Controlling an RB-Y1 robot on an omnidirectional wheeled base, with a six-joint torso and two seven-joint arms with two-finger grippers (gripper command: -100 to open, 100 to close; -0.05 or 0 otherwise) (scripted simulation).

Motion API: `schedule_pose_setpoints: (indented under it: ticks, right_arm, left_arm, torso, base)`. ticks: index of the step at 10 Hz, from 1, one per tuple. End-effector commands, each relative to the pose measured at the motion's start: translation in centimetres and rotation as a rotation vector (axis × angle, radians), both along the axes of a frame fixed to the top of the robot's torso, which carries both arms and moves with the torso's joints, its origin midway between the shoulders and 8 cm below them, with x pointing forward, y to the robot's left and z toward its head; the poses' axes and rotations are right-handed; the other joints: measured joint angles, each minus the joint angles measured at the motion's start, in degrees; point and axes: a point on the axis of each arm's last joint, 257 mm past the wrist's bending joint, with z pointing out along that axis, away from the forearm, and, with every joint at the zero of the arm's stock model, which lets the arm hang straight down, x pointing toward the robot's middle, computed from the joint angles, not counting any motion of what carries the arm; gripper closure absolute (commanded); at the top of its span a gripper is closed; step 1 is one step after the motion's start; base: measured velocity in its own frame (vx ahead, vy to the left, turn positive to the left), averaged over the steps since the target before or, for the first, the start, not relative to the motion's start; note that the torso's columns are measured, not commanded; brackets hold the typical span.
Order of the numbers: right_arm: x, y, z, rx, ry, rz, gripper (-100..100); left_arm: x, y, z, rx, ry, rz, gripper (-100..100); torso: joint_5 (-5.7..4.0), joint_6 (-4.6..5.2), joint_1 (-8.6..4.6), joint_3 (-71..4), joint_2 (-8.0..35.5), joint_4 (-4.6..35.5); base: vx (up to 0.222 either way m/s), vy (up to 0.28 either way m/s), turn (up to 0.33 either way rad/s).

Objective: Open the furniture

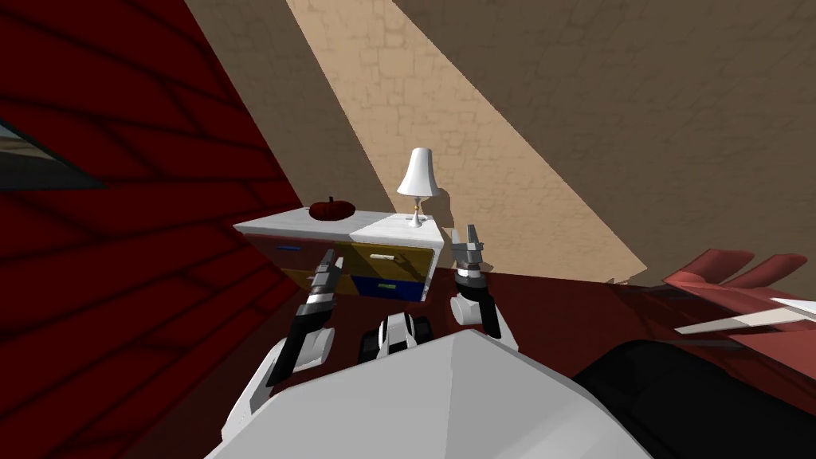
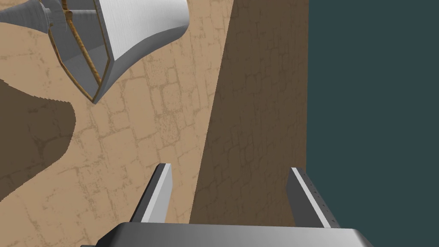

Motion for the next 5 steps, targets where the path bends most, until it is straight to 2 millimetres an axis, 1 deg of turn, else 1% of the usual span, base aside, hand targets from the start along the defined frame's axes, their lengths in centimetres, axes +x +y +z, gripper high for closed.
schedule_pose_setpoints:
  ticks: [1, 2, 3, 4, 5]
  right_arm:
    - [0.0, 0.0, 0.0, 0.0, 0.0, 0.0, 0]
    - [0.0, 0.0, 0.0, 0.0, 0.0, 0.0, 0]
    - [0.0, 0.0, 0.0, 0.0, 0.0, 0.0, 0]
    - [0.0, 0.0, 0.0, 0.0, 0.0, 0.0, 0]
    - [0.0, 0.0, 0.0, 0.0, 0.0, 0.0, 0]
  left_arm:
    - [0.8, -0.3, -2.5, 0.004, 0.051, -0.002, -100]
    - [1.3, -0.6, -3.9, 0.004, 0.08, -0.003, -100]
    - [1.5, -0.7, -4.6, 0.004, 0.094, -0.004, -100]
    - [2.0, -1.0, -6.0, 0.005, 0.121, -0.007, -100]
    - [2.2, -1.2, -6.7, 0.007, 0.135, -0.008, -100]
  torso:
    - [0.0, -0.02, 0.01, 0.0, 0.01, 0.0]
    - [0.0, -0.01, 0.0, 0.04, 0.07, 0.02]
    - [-0.01, 0.0, -0.02, 0.05, 0.08, 0.02]
    - [0.0, -0.01, 0.01, 0.03, 0.05, 0.01]
    - [0.0, 0.0, 0.0, 0.0, 0.01, 0.0]
  base:
    - [0.041, 0.007, -0.033]
    - [0.038, 0.004, -0.077]
    - [0.045, 0.008, -0.05]
    - [0.053, 0.003, -0.065]
    - [0.045, 0.001, -0.055]
